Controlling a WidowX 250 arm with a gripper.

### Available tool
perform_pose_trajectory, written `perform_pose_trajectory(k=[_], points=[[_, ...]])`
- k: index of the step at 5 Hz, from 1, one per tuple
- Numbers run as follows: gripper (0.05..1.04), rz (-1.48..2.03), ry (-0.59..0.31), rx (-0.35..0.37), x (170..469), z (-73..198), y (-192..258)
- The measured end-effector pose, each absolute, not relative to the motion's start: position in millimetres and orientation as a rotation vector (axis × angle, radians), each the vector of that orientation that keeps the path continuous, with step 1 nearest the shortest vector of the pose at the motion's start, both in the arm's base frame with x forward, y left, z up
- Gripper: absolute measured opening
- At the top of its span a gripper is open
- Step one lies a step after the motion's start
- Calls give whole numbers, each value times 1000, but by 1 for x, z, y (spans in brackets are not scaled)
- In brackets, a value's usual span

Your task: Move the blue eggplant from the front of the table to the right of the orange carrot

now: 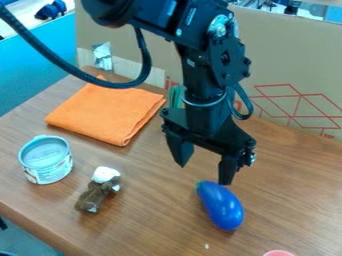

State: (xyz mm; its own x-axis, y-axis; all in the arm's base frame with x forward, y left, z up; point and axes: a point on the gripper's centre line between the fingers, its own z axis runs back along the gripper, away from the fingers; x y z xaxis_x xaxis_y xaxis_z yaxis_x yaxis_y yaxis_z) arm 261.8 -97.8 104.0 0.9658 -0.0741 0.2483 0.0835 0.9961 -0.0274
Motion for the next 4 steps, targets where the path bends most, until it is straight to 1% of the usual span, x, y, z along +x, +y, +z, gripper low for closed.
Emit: perform_pose_trajectory(k=[1, 2, 3, 4], points=[[1005, -78, -229, -32, 260, 98, -98], [1005, 9, -218, -45, 261, 93, -101], [1005, 74, -214, -48, 269, 95, -107], [1005, 242, -265, 10, 268, 97, -111]])
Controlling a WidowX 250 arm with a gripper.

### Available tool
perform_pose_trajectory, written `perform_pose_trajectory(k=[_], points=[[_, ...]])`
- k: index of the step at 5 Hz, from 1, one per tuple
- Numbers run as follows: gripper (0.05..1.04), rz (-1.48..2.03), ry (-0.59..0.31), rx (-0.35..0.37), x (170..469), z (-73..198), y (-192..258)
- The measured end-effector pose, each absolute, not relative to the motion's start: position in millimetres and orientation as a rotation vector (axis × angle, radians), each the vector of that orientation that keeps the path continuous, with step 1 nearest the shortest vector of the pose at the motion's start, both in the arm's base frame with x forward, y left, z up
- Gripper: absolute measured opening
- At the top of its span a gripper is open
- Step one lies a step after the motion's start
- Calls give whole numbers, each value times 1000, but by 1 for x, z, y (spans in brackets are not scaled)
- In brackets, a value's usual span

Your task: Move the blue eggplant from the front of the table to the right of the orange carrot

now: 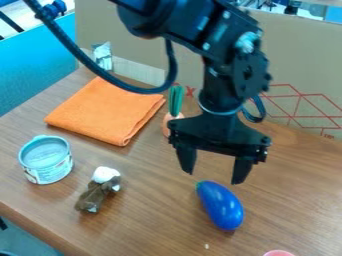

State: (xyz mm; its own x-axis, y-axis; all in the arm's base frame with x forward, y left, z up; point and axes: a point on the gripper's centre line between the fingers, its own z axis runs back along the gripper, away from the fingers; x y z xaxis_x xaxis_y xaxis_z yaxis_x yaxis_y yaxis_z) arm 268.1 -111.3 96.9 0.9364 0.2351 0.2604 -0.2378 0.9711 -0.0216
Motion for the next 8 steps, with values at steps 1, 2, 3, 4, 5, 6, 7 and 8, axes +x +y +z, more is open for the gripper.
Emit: perform_pose_trajectory(k=[1, 2, 3, 4, 5, 6, 7, 8], points=[[1005, 438, -274, 71, 262, 87, -116], [1005, 557, -256, 140, 254, 79, -120], [1005, 617, -239, 94, 256, 75, -121], [1005, 625, -207, 70, 260, 65, -119], [1005, 606, -199, 55, 264, 58, -118], [1005, 615, -207, 47, 267, 57, -118], [1005, 624, -197, 72, 266, 49, -118], [1005, 618, -188, 83, 265, 43, -118]])
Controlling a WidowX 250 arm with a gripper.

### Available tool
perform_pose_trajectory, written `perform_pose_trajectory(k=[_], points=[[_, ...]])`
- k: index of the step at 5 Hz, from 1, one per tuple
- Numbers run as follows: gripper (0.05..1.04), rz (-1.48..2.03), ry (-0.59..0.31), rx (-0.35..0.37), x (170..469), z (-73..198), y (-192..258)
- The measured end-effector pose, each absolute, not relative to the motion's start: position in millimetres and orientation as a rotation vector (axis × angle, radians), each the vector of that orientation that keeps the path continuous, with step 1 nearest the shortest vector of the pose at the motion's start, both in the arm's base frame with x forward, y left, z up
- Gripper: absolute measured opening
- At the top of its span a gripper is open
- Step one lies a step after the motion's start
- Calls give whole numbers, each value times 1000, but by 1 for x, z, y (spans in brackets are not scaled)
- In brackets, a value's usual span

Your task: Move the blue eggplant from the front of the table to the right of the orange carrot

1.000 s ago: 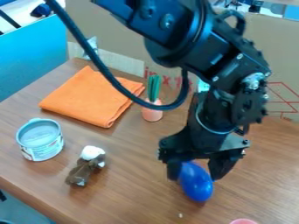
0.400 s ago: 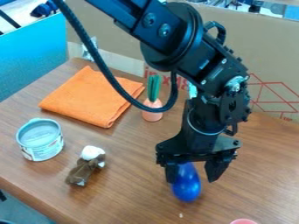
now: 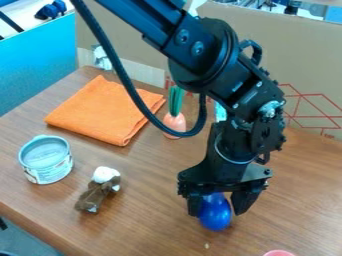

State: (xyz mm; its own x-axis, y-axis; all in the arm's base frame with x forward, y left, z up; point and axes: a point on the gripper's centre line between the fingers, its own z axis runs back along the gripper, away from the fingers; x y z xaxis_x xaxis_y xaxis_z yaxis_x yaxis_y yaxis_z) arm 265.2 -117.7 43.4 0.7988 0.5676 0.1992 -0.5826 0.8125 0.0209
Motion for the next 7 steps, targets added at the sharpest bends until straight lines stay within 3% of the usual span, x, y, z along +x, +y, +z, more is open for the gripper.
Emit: perform_pose_trajectory(k=[1, 2, 3, 4, 6, 7], points=[[950, 621, -189, 88, 265, 43, -117], [804, 605, -191, 91, 265, 41, -116], [804, 537, -181, 101, 263, 42, -111], [804, 352, -150, 52, 268, 55, -102], [804, -118, -151, 59, 310, 92, -83], [804, -220, -186, 57, 328, 89, -78]])
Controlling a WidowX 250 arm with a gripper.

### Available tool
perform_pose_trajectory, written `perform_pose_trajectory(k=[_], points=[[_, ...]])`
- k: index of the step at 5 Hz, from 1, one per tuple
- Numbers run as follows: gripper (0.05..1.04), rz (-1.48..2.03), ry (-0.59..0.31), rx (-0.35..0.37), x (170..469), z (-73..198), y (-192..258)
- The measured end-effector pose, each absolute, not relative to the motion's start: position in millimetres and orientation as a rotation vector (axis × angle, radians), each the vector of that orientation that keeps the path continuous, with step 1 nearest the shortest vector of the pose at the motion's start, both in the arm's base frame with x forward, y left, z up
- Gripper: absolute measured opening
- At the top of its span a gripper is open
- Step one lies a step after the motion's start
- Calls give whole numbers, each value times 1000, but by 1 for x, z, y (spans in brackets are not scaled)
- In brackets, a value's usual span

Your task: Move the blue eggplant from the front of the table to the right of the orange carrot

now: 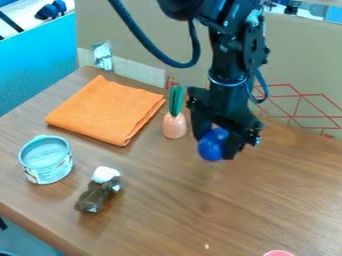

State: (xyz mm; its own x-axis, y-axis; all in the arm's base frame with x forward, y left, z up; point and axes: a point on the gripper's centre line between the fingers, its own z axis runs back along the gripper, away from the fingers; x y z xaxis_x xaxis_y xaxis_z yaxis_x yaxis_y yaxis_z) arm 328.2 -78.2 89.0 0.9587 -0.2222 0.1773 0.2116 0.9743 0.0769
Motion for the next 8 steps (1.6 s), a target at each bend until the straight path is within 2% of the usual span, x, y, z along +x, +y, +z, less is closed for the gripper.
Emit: perform_pose_trajectory(k=[1, 4, 8], points=[[804, -226, -242, 50, 343, 82, -74], [804, -148, -268, 54, 378, 75, -58], [804, 28, -270, 83, 394, 50, -46]])
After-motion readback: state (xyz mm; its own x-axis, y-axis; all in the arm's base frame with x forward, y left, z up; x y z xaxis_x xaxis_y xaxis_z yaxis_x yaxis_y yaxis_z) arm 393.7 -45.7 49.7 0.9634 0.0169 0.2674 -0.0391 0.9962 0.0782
